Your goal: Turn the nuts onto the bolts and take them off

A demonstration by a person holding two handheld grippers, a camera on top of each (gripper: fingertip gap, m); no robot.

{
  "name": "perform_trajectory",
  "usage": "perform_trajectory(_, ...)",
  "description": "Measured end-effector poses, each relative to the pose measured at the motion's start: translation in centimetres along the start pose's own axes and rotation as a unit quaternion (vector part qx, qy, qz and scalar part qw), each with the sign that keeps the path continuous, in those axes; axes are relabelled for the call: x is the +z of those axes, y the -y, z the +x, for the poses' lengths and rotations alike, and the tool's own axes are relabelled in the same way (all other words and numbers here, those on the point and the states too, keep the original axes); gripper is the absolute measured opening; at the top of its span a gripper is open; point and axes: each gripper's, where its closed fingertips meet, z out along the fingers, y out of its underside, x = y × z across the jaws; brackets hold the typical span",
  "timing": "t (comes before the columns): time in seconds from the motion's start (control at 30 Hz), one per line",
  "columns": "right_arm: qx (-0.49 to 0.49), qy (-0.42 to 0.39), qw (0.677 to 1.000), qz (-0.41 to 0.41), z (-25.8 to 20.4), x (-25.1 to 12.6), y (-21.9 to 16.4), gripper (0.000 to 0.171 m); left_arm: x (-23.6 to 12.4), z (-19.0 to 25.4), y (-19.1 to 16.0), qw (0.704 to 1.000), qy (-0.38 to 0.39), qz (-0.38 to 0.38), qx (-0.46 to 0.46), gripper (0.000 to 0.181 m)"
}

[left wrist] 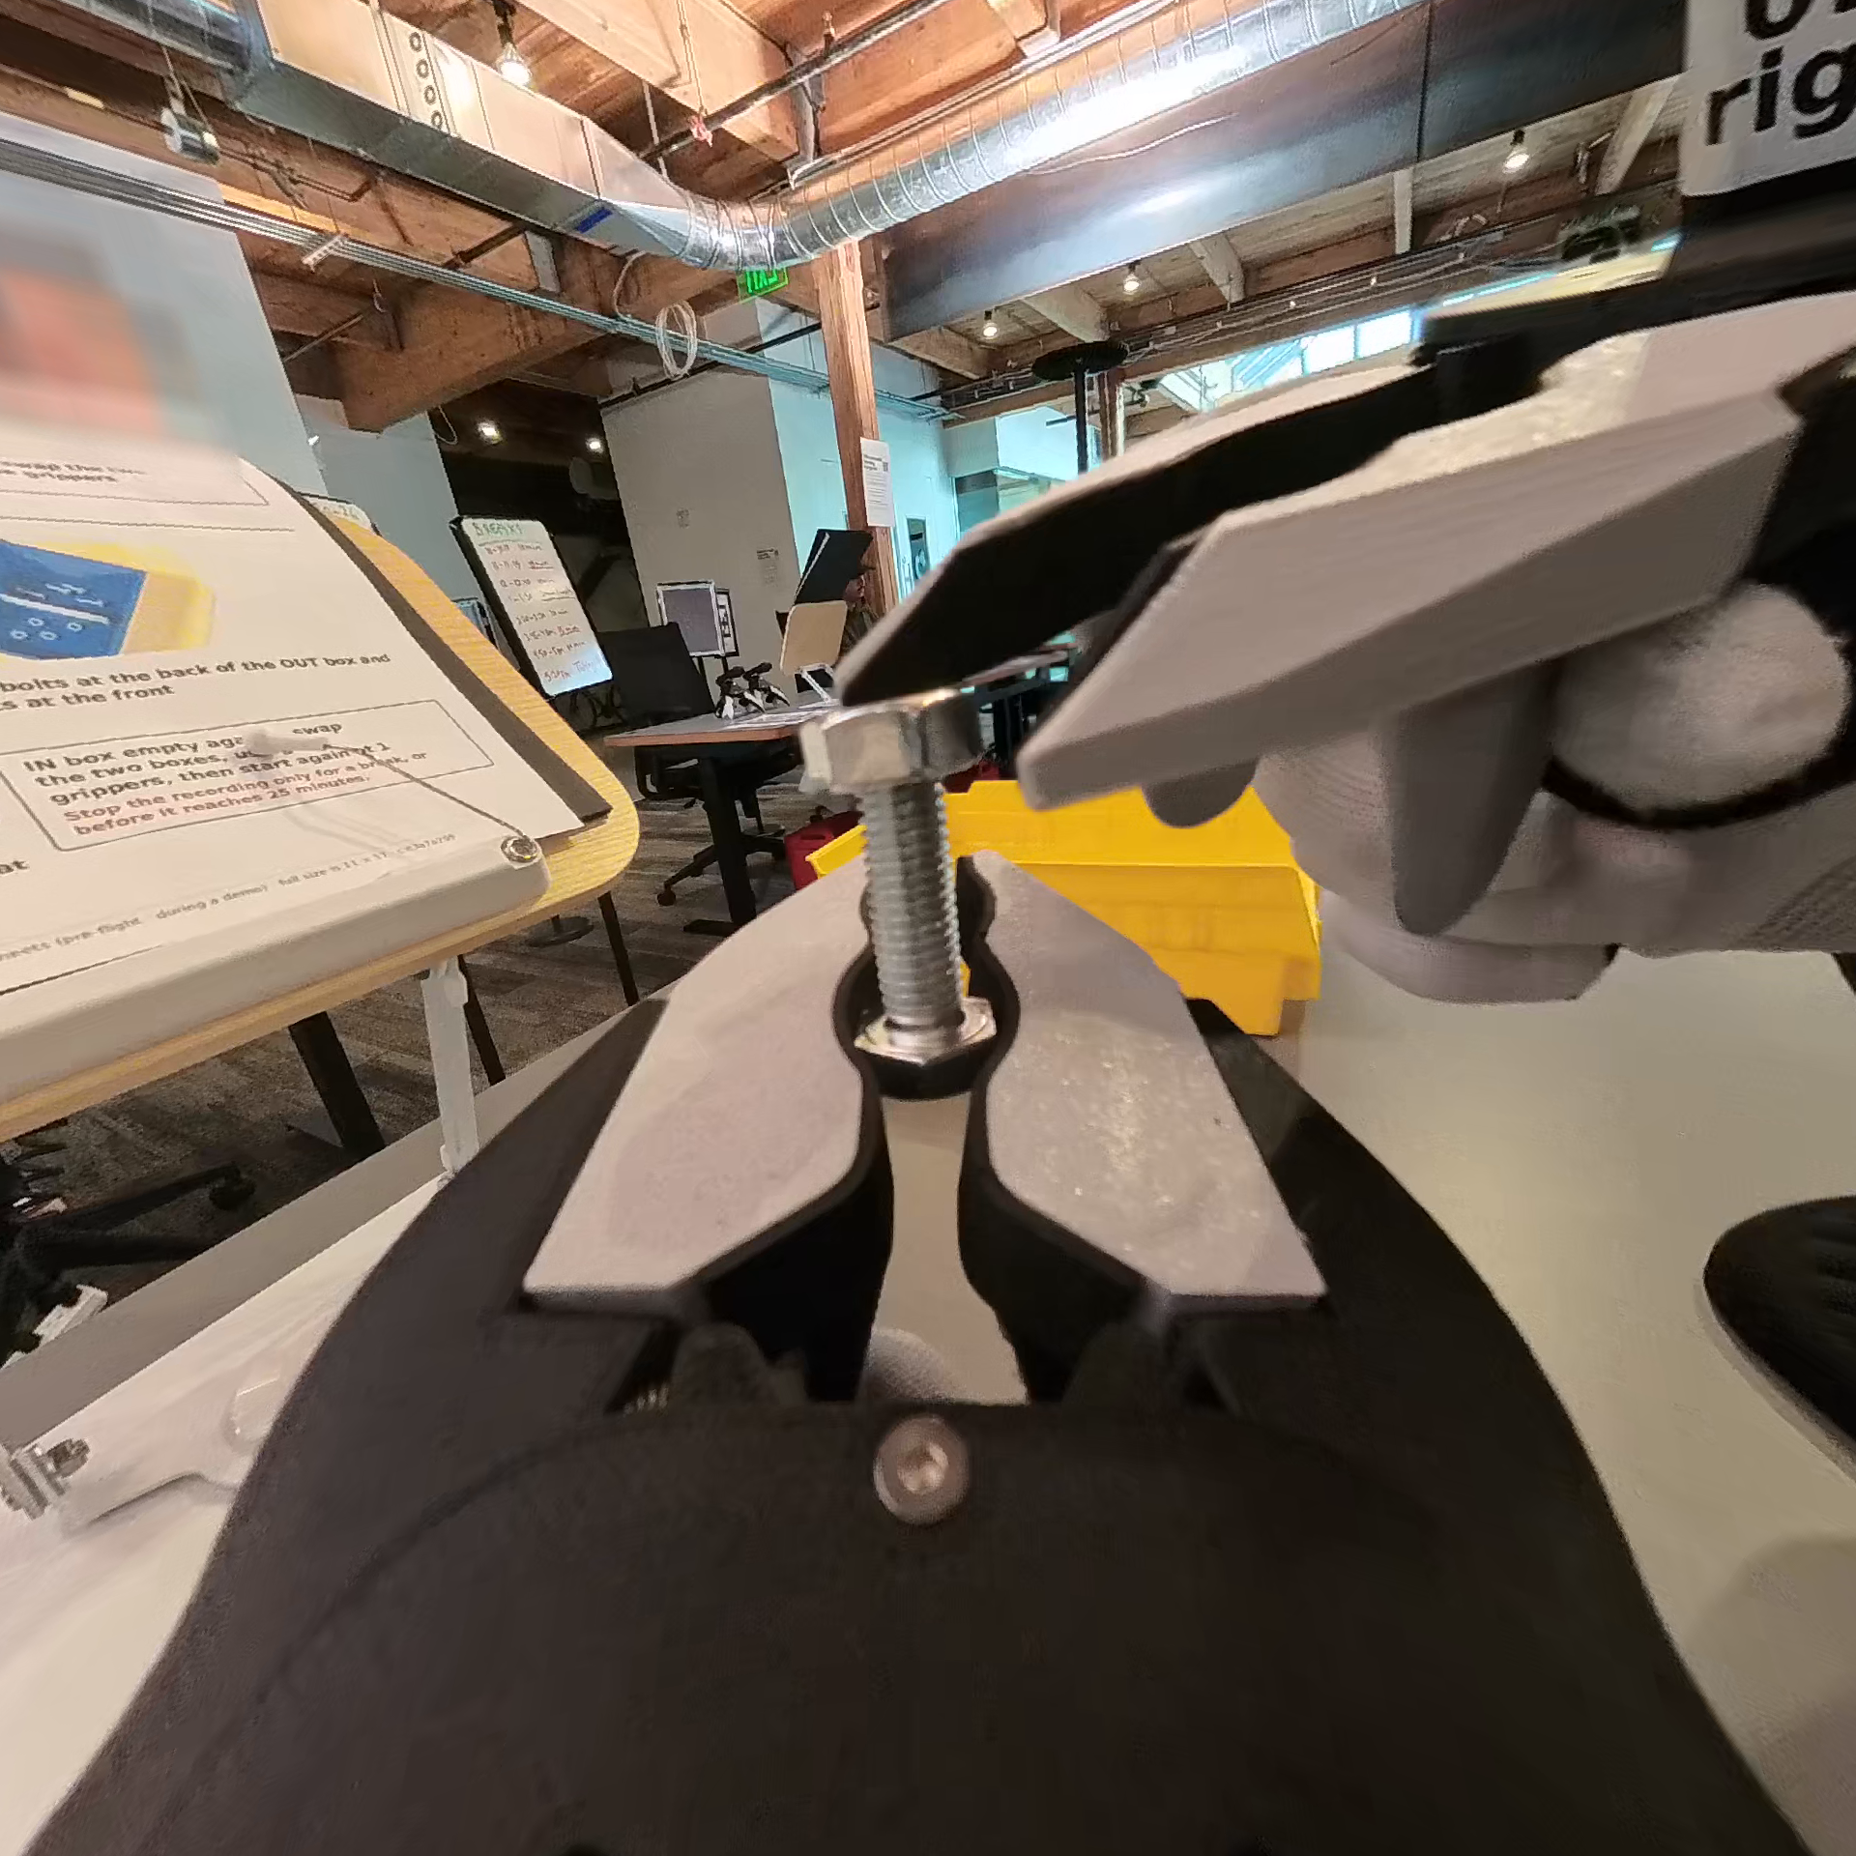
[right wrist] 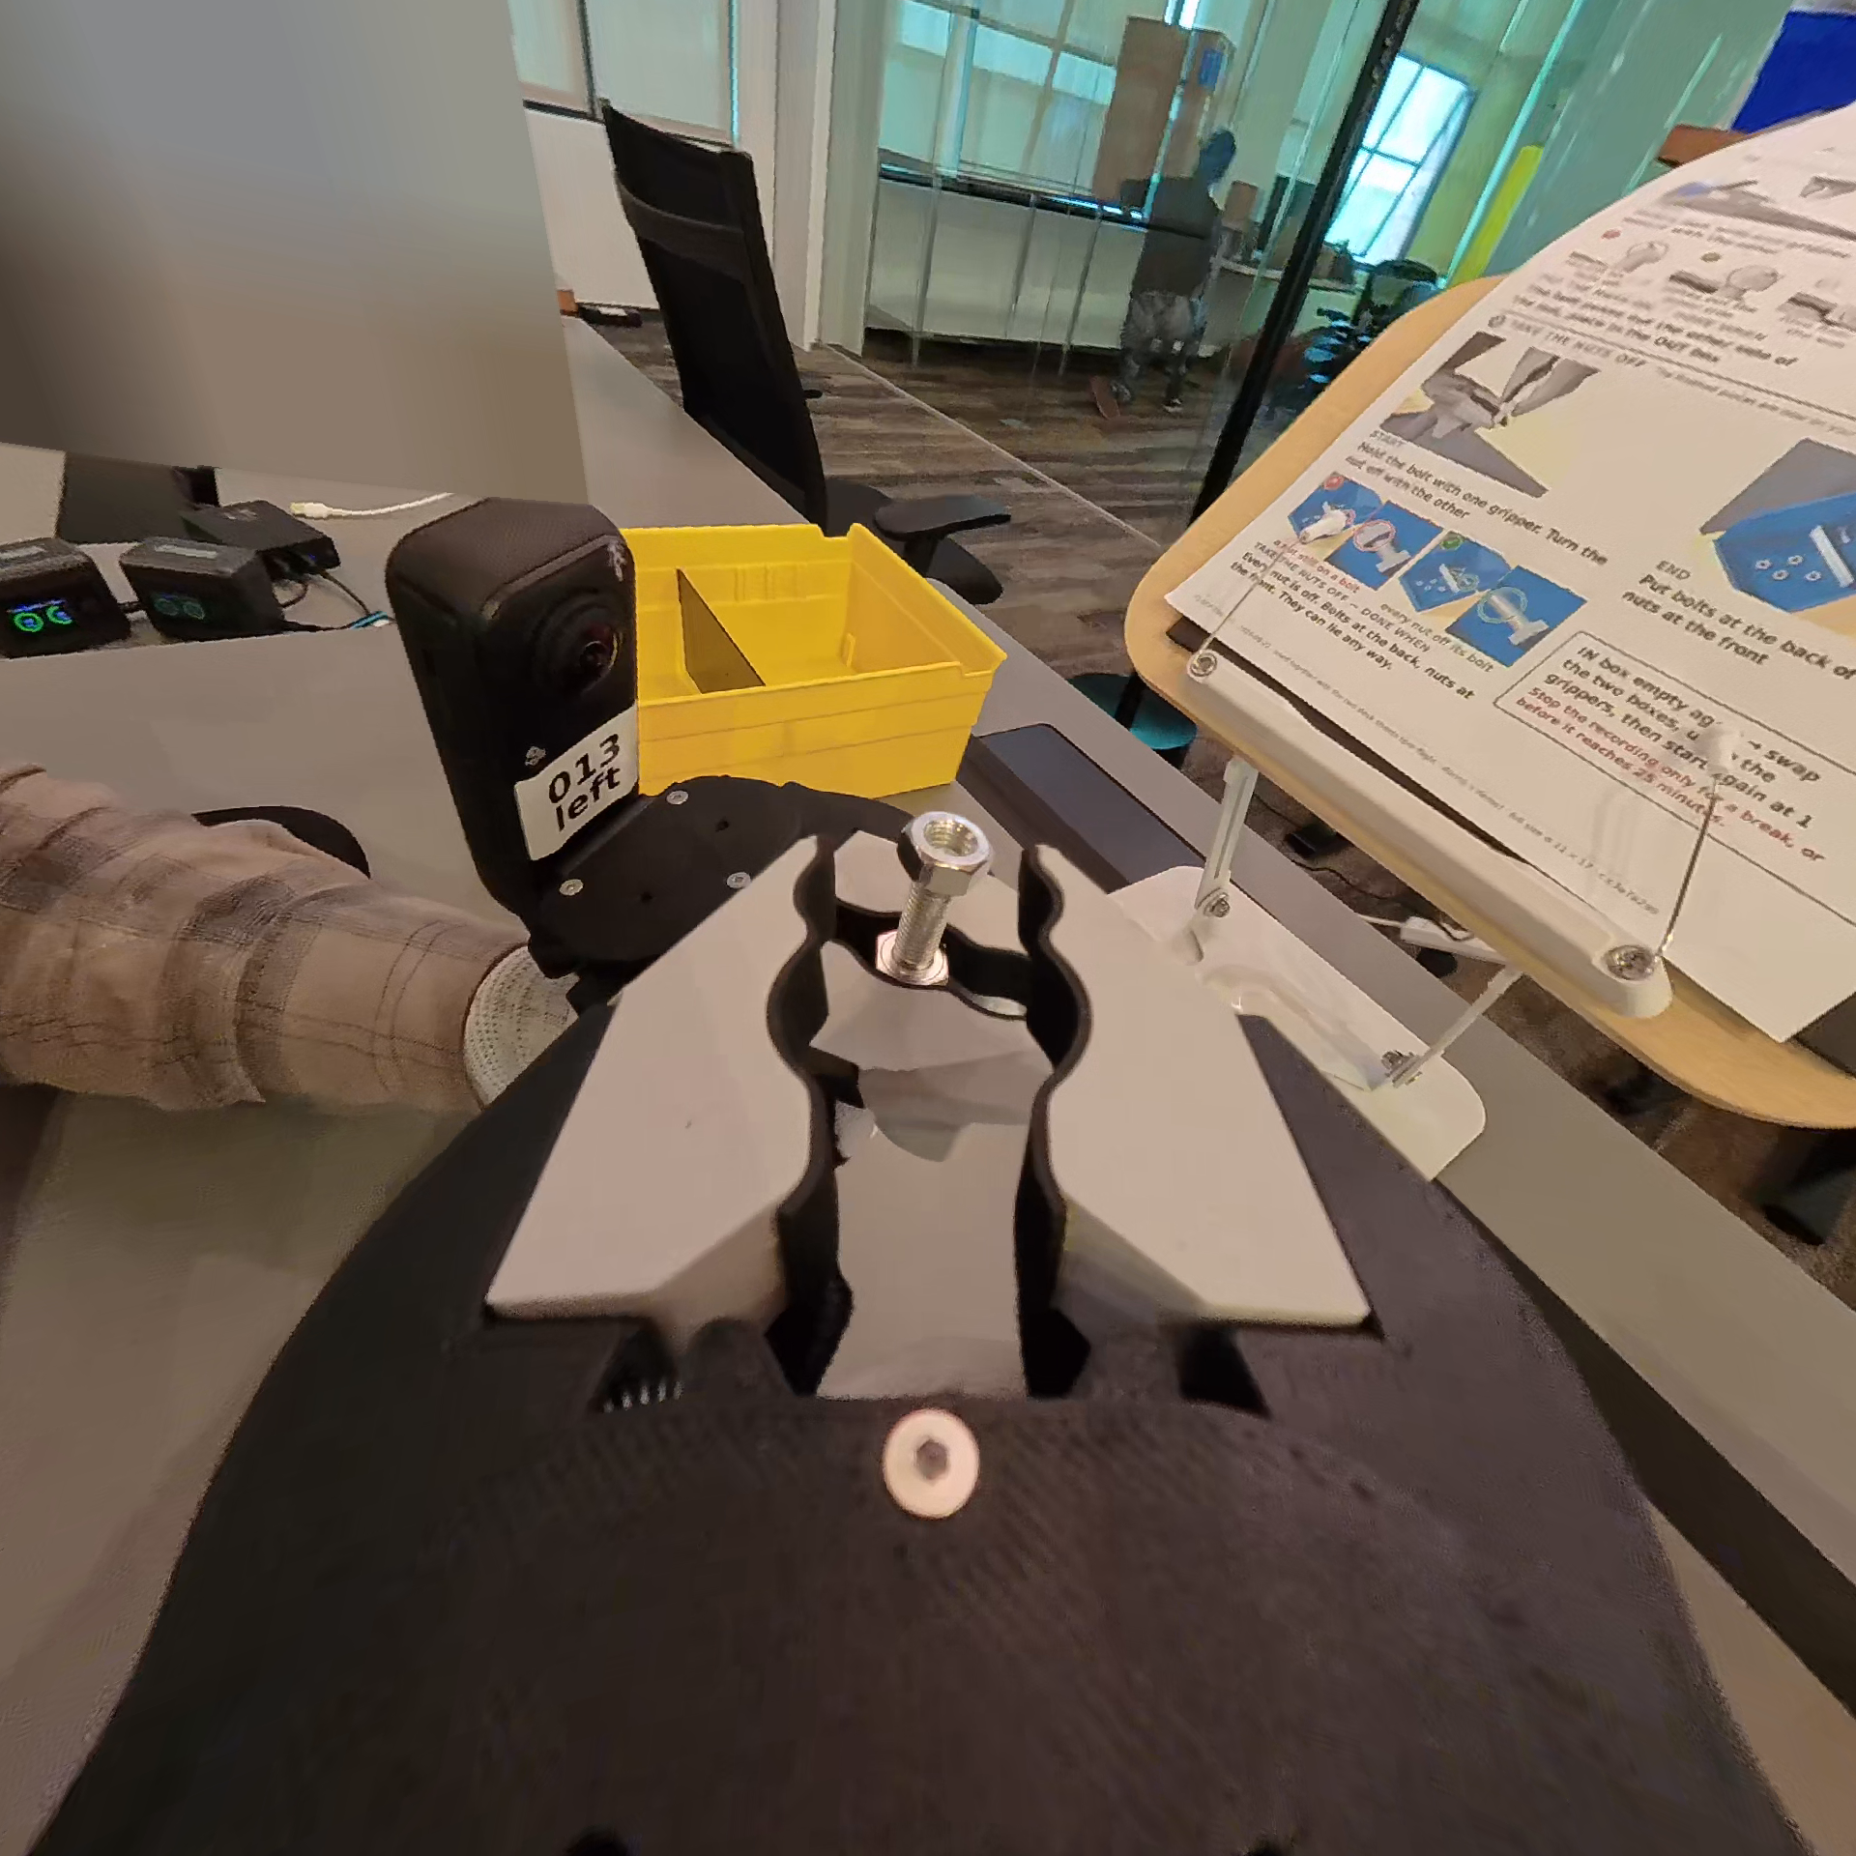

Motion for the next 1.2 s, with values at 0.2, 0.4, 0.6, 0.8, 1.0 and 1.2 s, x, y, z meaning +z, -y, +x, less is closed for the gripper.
perform_trajectory(0.2, 0.021, 0.094, 0.995, 0.011, -0.3, -0.4, 0.7, 0.031, 0.0, 0.6, 0.4, 1.0, -0.014, 0.008, 0.005, 0.01)
perform_trajectory(0.4, 0.038, 0.148, 0.988, 0.0, -0.4, -0.2, 0.4, 0.019, -0.1, 0.9, 0.6, 1.0, -0.02, 0.011, 0.007, 0.01)
perform_trajectory(0.6, 0.041, 0.14, 0.989, 0.004, -0.4, 0.0, 0.3, 0.015, 0.0, 0.8, 0.4, 1.0, -0.016, 0.008, 0.007, 0.01)
perform_trajectory(0.8, 0.036, 0.056, 0.998, 0.009, 0.1, 0.1, 0.0, 0.015, 0.2, 0.4, -0.1, 1.0, 0.001, -0.005, 0.002, 0.01)
perform_trajectory(1.0, 0.028, -0.063, 0.997, 0.021, 0.5, 0.2, -0.3, 0.016, 0.3, 0.1, -0.5, 1.0, 0.016, -0.013, -0.002, 0.01)
perform_trajectory(1.2, 0.006, -0.123, 0.992, 0.024, 0.2, 0.4, -0.3, 0.016, 0.3, 0.1, -0.6, 1.0, 0.02, -0.016, -0.005, 0.01)
